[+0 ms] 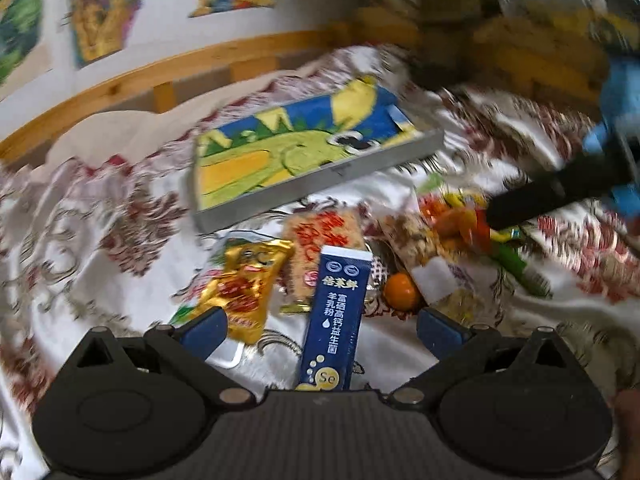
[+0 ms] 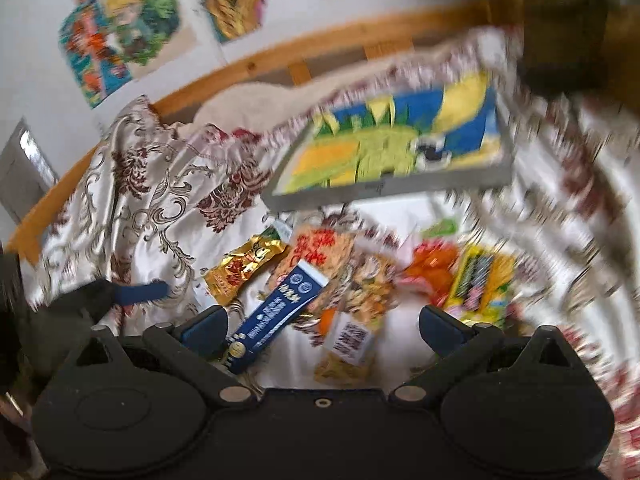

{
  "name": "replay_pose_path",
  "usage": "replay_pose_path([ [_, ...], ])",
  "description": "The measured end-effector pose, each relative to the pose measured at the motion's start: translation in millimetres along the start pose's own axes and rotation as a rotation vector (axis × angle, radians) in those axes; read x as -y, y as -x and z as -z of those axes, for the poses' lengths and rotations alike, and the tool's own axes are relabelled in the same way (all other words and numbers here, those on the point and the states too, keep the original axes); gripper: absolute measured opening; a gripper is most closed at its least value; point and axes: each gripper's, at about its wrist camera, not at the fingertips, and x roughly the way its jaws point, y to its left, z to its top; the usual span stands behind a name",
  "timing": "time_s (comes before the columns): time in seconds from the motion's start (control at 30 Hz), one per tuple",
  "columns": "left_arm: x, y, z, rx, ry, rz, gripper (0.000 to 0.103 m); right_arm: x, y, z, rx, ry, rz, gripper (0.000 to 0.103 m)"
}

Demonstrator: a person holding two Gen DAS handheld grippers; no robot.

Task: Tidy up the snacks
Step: 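Lower the left tool onto the blue stick pack while the right tool reaches the nut bar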

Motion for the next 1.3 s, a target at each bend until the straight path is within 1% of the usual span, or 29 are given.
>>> replay_pose_path([
  [0.03, -0.8, -6.5, 1.8, 0.001, 0.003, 0.025, 0.103, 2.3, -8.4, -4.6, -0.021, -0.026, -0.018, 0.101],
  [0.1, -4.8, -16.6, 5.6, 0.001, 0.026, 0.055, 0.103, 3.0, -21.8, -9.3, -0.042, -0.026, -0.03, 0.1],
  [0.23, -16.3, -39.7, 15.8, -0.028, 0.046, 0.077, 0.103, 4.2, -45.8, -6.9, -0.085, 0.028, 0.026, 0.088],
  [0.3, -20.8, -48.0, 22.5, -0.036, 0.059, 0.085, 0.102, 6.4, -54.4, -3.5, -0.103, 0.039, 0.049, 0.086],
  [0.33, -23.0, -51.9, 26.1, -0.042, 0.067, 0.094, 0.102, 7.4, -58.3, -1.9, -0.11, 0.044, 0.058, 0.084],
  [0.37, -23.8, -53.6, 28.3, -0.041, 0.071, 0.097, 0.102, 7.6, -62.3, -1.0, -0.115, 0.049, 0.064, 0.08],
  [0.43, -23.1, -54.7, 30.8, -0.03, 0.069, 0.1, 0.101, 8.7, -67.6, 0.3, -0.117, 0.05, 0.075, 0.076],
  [0.47, -22.0, -54.6, 30.9, -0.029, 0.063, 0.101, 0.101, 8.8, -70.0, 0.6, -0.114, 0.048, 0.081, 0.072],
  [0.57, -16.7, -53.0, 28.7, -0.015, 0.03, 0.107, 0.099, 7.2, -75.7, 3.2, -0.116, 0.038, 0.108, 0.064],
  [0.7, -13.6, -55.6, 27.1, -0.026, 0.037, 0.126, 0.097, 5.8, -82.4, 6.5, -0.13, 0.038, 0.117, 0.061],
  [0.77, -14.0, -58.3, 26.7, -0.039, 0.036, 0.123, 0.094, 6.7, -83.5, 7.3, -0.134, 0.025, 0.119, 0.06],
  [0.83, -15.1, -60.6, 25.3, -0.054, 0.031, 0.119, 0.087, 8.5, -84.9, 7.9, -0.141, 0.011, 0.115, 0.059],
  [0.9, -17.6, -61.4, 23.3, -0.059, 0.036, 0.117, 0.082, 8.8, -86.3, 8.4, -0.145, 0.006, 0.123, 0.055],
  [0.93, -20.1, -61.1, 22.3, -0.057, 0.048, 0.114, 0.075, 8.7, -87.1, 9.1, -0.147, 0.006, 0.125, 0.054],
  [0.97, -22.3, -61.0, 21.6, -0.053, 0.061, 0.104, 0.071, 9.3, -88.0, 9.6, -0.15, 0.002, 0.125, 0.052],
  [1.0, -24.6, -61.4, 20.7, -0.054, 0.073, 0.094, 0.066, 10.0, -89.2, 9.9, -0.153, -0.004, 0.125, 0.051],
  [1.03, -25.7, -62.1, 19.9, -0.06, 0.081, 0.089, 0.064, 11.0, -90.8, 10.4, -0.159, -0.013, 0.124, 0.047],
  [1.17, -24.1, -64.2, 18.6, -0.081, 0.118, 0.083, 0.062, 13.2, -96.4, 12.1, -0.176, -0.039, 0.115, 0.044],
  [1.23, -19.6, -67.5, 17.9, -0.113, 0.125, 0.089, 0.062, 13.6, -96.1, 12.0, -0.177, -0.047, 0.116, 0.044],
  [1.3, -15.8, -69.4, 18.5, -0.133, 0.138, 0.074, 0.062, 14.5, -95.3, 11.6, -0.178, -0.059, 0.117, 0.043],
])
